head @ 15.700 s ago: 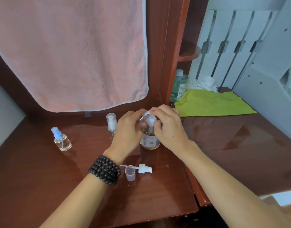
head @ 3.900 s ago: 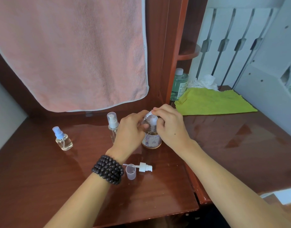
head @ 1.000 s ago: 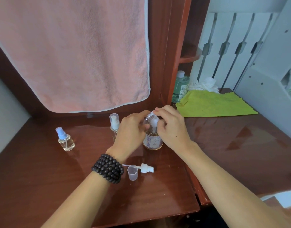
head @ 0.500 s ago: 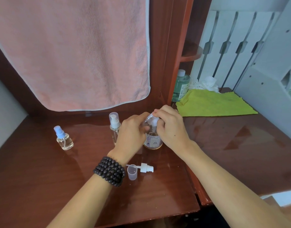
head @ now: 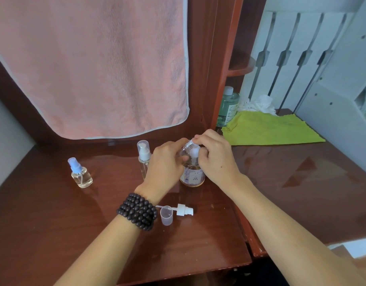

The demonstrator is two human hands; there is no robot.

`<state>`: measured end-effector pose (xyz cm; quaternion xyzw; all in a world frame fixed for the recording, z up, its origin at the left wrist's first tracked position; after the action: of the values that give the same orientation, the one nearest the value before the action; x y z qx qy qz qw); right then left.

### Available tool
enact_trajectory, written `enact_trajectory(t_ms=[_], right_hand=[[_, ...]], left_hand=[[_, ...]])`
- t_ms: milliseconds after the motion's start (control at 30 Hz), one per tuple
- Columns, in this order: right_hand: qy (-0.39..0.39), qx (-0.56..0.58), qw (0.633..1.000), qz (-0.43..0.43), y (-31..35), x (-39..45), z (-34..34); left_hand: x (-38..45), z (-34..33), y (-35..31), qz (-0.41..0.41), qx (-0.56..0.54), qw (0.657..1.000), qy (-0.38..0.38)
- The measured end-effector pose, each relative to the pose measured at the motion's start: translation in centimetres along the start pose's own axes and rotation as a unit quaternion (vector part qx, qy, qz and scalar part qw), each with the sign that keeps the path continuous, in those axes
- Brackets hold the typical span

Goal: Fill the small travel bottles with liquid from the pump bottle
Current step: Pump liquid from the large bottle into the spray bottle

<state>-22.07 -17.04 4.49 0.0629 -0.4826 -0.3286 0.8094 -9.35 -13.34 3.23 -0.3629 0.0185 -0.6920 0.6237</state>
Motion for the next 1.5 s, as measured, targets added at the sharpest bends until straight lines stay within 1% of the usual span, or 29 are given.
enact_trajectory(t_ms=[100,333,567,767,1000,1200,1367,1500], right_hand=[[0.009,0.003,1.0,-0.003,0.0,0.0,-0.1],[-0.01,0.009,1.0,0.009,0.3,-0.2,0.6],[-0.003,0.003,1.0,0.005,0.1,-0.1,0.4],[0.029,-0.003,1.0,-0.008,0.0,-0.1,-0.4],[-0.002,0.016,1.0,-0.005,0.5,-0.1,0.5],[0.002,0.007,1.0,-0.007,0.2,-0.1,0.5],[0.024,-0.002,1.0,-0.012,0.0,-0.2,-0.2],[0.008,0.005,1.0,-0.004,0.1,-0.2,0.1]], left_hand=[[-0.3,-0.2,0.1,-0.001,0.001,1.0,0.0],[0.4,0.6,-0.2,-0.004,0.0,1.0,0.011],[0.2,0.2,-0.1,0.004,-0.003,1.0,0.006],[-0.5,-0.3,0.3,0.014,-0.014,1.0,0.001],[0.2,0.6,-0.1,0.0,-0.015,1.0,0.005],[0.2,0.3,-0.3,-0.004,0.006,1.0,0.003],[-0.2,-0.3,0.1,-0.001,0.001,1.0,0.008],[0.1,0.0,0.1,0.003,-0.004,1.0,0.012]])
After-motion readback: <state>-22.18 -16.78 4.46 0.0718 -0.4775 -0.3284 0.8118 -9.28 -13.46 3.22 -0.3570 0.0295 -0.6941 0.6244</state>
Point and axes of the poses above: each hand's wrist, its own x-axis towards the middle knuckle, its own z-axis out of the back of the hand, y = z × x, the point moved 7 cm from there along x, towards the middle knuckle, and after that the axes turned 4 degrees about x, right-handed, at the moved point
